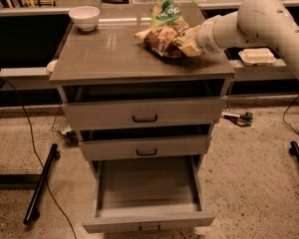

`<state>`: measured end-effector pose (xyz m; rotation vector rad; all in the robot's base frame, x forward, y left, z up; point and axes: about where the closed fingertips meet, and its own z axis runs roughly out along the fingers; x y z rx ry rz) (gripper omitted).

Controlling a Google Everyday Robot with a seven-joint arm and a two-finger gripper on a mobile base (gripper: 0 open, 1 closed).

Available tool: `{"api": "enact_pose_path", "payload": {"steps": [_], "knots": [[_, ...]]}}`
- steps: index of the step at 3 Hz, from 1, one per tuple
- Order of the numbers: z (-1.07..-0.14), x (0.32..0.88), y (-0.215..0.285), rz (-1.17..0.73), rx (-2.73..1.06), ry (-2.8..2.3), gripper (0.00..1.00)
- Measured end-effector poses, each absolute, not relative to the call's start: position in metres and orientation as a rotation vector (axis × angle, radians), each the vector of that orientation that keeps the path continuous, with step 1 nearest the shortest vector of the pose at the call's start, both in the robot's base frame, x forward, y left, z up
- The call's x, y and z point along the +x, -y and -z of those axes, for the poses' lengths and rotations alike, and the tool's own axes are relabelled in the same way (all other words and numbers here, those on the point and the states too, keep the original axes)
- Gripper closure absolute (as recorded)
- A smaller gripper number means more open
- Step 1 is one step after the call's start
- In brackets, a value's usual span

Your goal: Place brown chip bag into bottom drawer

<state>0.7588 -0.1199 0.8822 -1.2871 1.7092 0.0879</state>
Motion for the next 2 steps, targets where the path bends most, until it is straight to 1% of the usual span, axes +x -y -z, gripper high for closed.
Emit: {"api": "enact_pose_path", "payload": {"steps": [1,2], "knots": [[-0.915,0.727,0.131,-0.045,-1.259,-1.652,1.00],[-0.944,0.676,0.155,0.084,-1.224,-1.678,1.00]]}}
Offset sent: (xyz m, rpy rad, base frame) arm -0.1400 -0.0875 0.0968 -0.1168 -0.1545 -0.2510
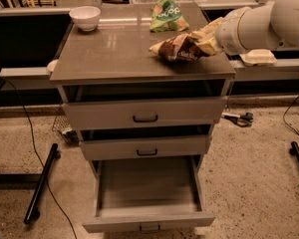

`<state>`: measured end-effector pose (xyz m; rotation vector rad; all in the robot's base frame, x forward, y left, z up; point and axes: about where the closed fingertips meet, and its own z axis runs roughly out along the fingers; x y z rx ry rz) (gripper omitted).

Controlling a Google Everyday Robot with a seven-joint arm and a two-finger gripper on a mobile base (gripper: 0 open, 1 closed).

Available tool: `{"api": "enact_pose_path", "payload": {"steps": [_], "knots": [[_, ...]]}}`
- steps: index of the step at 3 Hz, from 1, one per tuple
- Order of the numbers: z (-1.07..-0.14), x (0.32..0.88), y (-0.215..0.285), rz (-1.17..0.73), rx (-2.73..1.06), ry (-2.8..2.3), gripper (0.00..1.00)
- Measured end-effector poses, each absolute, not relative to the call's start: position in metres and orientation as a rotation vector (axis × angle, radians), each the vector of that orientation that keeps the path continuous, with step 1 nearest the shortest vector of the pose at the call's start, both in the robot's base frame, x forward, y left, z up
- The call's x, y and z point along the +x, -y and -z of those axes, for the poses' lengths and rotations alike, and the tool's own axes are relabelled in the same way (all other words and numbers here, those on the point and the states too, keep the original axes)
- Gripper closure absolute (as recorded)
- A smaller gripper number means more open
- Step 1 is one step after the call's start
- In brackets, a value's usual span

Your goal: Place brown chip bag into bottom drawer

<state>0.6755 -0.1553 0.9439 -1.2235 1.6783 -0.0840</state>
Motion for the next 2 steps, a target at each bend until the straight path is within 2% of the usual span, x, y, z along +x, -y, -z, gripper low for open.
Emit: {"api": "enact_pose_path", "payload": {"steps": [2], "knots": [[-0.956,0.669,0.148,0.049,-1.241,-1.609,1.00]]}}
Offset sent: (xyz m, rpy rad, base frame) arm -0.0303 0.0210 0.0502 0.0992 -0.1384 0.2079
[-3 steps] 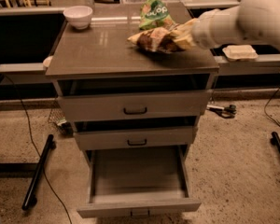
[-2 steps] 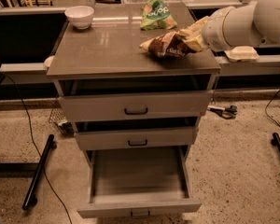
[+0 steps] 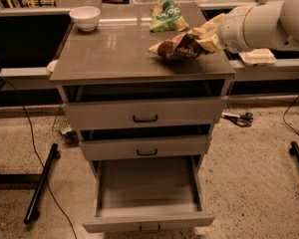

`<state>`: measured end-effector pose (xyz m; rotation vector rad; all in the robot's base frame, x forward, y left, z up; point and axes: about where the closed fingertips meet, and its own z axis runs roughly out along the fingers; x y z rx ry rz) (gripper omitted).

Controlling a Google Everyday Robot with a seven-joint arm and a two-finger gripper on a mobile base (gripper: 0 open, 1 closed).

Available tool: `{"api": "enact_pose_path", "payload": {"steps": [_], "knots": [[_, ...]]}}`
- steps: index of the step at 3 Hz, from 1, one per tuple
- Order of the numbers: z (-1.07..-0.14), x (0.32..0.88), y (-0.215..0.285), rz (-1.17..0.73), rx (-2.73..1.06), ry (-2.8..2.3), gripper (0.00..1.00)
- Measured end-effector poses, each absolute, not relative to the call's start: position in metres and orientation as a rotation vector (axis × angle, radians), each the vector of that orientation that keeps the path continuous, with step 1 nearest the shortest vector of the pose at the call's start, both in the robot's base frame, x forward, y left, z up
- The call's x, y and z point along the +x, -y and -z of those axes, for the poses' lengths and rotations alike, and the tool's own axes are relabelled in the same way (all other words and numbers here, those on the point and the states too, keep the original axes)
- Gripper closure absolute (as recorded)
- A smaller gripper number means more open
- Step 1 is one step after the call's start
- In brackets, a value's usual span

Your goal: Place brown chip bag into bottom drawer

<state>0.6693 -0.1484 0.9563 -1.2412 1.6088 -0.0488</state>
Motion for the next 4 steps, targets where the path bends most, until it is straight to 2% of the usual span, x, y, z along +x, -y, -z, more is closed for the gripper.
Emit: {"api": "enact_pose_path", "payload": {"steps": [2,3,4], "knots": [[-1.028,0.550,0.112,-0.183,-1.263,-1.256,1.00],[-1.032,0.502,0.114,-0.210,-1.271,-1.195,1.00],[-0.987,0.483,0.102,-0.298,-1.279,-1.264,1.00]]}}
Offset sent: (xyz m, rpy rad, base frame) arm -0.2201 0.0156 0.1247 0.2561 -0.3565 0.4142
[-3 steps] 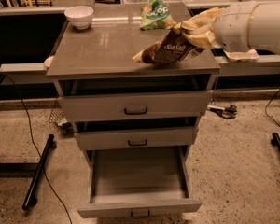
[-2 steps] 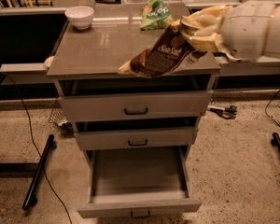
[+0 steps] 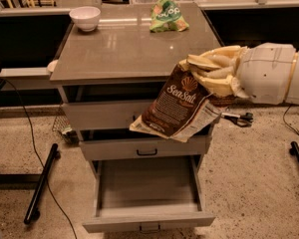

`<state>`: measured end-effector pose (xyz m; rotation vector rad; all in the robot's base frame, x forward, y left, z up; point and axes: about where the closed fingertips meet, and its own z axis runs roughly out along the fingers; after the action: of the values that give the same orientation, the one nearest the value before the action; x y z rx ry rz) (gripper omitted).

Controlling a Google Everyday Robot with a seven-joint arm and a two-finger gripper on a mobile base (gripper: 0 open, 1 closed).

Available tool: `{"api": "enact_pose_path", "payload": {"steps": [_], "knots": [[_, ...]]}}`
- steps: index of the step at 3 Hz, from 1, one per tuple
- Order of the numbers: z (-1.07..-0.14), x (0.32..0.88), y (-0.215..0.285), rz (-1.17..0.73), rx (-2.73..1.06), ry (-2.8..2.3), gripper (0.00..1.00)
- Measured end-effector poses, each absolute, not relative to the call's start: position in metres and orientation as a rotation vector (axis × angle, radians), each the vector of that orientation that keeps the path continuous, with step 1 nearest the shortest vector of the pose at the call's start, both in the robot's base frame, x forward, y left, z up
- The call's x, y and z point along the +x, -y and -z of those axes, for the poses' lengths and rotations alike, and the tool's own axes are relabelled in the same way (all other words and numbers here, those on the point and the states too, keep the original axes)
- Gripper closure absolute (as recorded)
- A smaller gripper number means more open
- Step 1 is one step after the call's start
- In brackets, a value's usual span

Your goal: Place brown chip bag into bottom drawer

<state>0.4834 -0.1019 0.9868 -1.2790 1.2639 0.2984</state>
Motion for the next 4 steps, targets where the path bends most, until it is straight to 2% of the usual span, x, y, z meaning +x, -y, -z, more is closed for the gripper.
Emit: {"api": "enact_pose_path", "payload": {"steps": [1,2,4], "knots": [[-0.987,0.483,0.102,-0.298,-1.279,-1.264,1.00],[-0.940,0.490,0.100,-0.304,-1.273,-1.314,1.00],[-0.789,0.508,0.094,-0.329,-1.140,-1.446,1.00]]}}
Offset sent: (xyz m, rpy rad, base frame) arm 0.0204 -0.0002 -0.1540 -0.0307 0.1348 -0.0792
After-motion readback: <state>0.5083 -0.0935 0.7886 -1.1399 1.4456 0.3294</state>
